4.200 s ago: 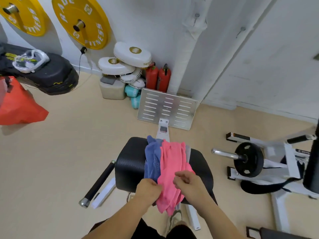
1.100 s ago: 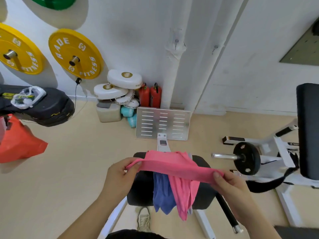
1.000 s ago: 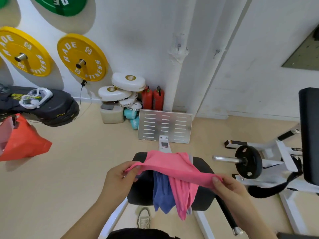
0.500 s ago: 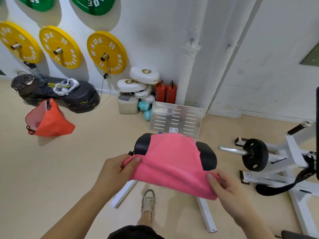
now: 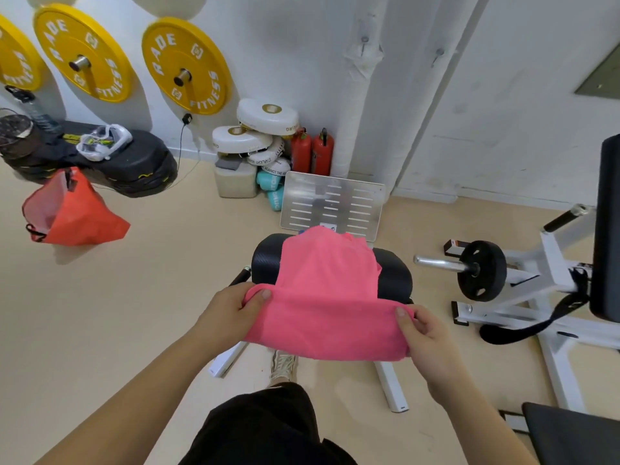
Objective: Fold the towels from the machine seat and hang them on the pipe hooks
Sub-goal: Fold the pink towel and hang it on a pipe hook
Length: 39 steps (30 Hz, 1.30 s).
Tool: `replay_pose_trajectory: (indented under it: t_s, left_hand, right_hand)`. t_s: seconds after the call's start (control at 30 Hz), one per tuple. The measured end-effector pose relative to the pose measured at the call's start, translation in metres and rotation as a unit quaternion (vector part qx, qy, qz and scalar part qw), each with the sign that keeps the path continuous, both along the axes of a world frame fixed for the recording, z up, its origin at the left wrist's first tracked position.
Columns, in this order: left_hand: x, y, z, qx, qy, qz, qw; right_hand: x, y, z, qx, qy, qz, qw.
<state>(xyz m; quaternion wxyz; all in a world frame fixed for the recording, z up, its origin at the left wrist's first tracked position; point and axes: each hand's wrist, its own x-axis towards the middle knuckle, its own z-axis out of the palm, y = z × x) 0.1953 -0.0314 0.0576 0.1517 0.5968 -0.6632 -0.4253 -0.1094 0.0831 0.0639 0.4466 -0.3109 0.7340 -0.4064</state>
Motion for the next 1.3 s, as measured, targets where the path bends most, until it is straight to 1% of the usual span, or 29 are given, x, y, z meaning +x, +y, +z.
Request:
replay_pose_trajectory:
  t_s: [0.07, 0.27, 0.43, 0.53, 0.63, 0.77, 0.87, 1.0, 1.07, 1.17, 1.23, 1.3]
  left_hand:
    - [-0.007, -0.024, -0.006, 0.012, 0.005, -0.011, 1.000]
    - [-0.038, -0.127, -0.046, 0.018, -0.027, -0.032, 0.999]
    - [-0.060, -0.214, -0.077, 0.032, -0.028, -0.018, 0.999]
    - [-0.069, -0.252, -0.095, 0.044, -0.046, -0.029, 0.998]
    - [-0.077, -0.279, -0.114, 0.061, -0.070, -0.059, 0.994]
    - [-0.088, -0.298, -0.134, 0.096, -0.114, -0.084, 0.985]
    - [-0.092, -0.298, -0.149, 0.132, -0.163, -0.100, 0.973]
    - [-0.100, -0.301, -0.167, 0.126, -0.201, -0.113, 0.965]
    - [-0.106, -0.301, -0.173, 0.121, -0.207, -0.129, 0.962]
    - [-0.111, -0.299, -0.179, 0.139, -0.204, -0.165, 0.955]
    - [-0.111, -0.297, -0.179, 0.137, -0.197, -0.180, 0.954]
    - [-0.112, -0.297, -0.176, 0.127, -0.178, -0.181, 0.959]
  right_hand:
    - [-0.006, -0.022, -0.008, 0.005, 0.003, -0.016, 1.000]
    - [-0.028, -0.117, -0.019, 0.025, 0.002, -0.059, 0.998]
    - [-0.047, -0.215, -0.039, 0.057, 0.055, -0.067, 0.995]
    - [-0.062, -0.256, -0.063, 0.095, 0.069, -0.067, 0.991]
    - [-0.074, -0.276, -0.085, 0.147, 0.089, -0.052, 0.984]
    - [-0.087, -0.281, -0.111, 0.200, 0.136, -0.017, 0.970]
    - [-0.091, -0.286, -0.129, 0.227, 0.173, 0.054, 0.957]
    - [-0.094, -0.299, -0.153, 0.257, 0.193, 0.105, 0.941]
    - [-0.096, -0.304, -0.164, 0.272, 0.203, 0.132, 0.931]
    - [-0.099, -0.309, -0.176, 0.286, 0.213, 0.182, 0.916]
    - [-0.101, -0.312, -0.182, 0.278, 0.207, 0.199, 0.917]
    - [-0.103, -0.314, -0.181, 0.259, 0.200, 0.196, 0.925]
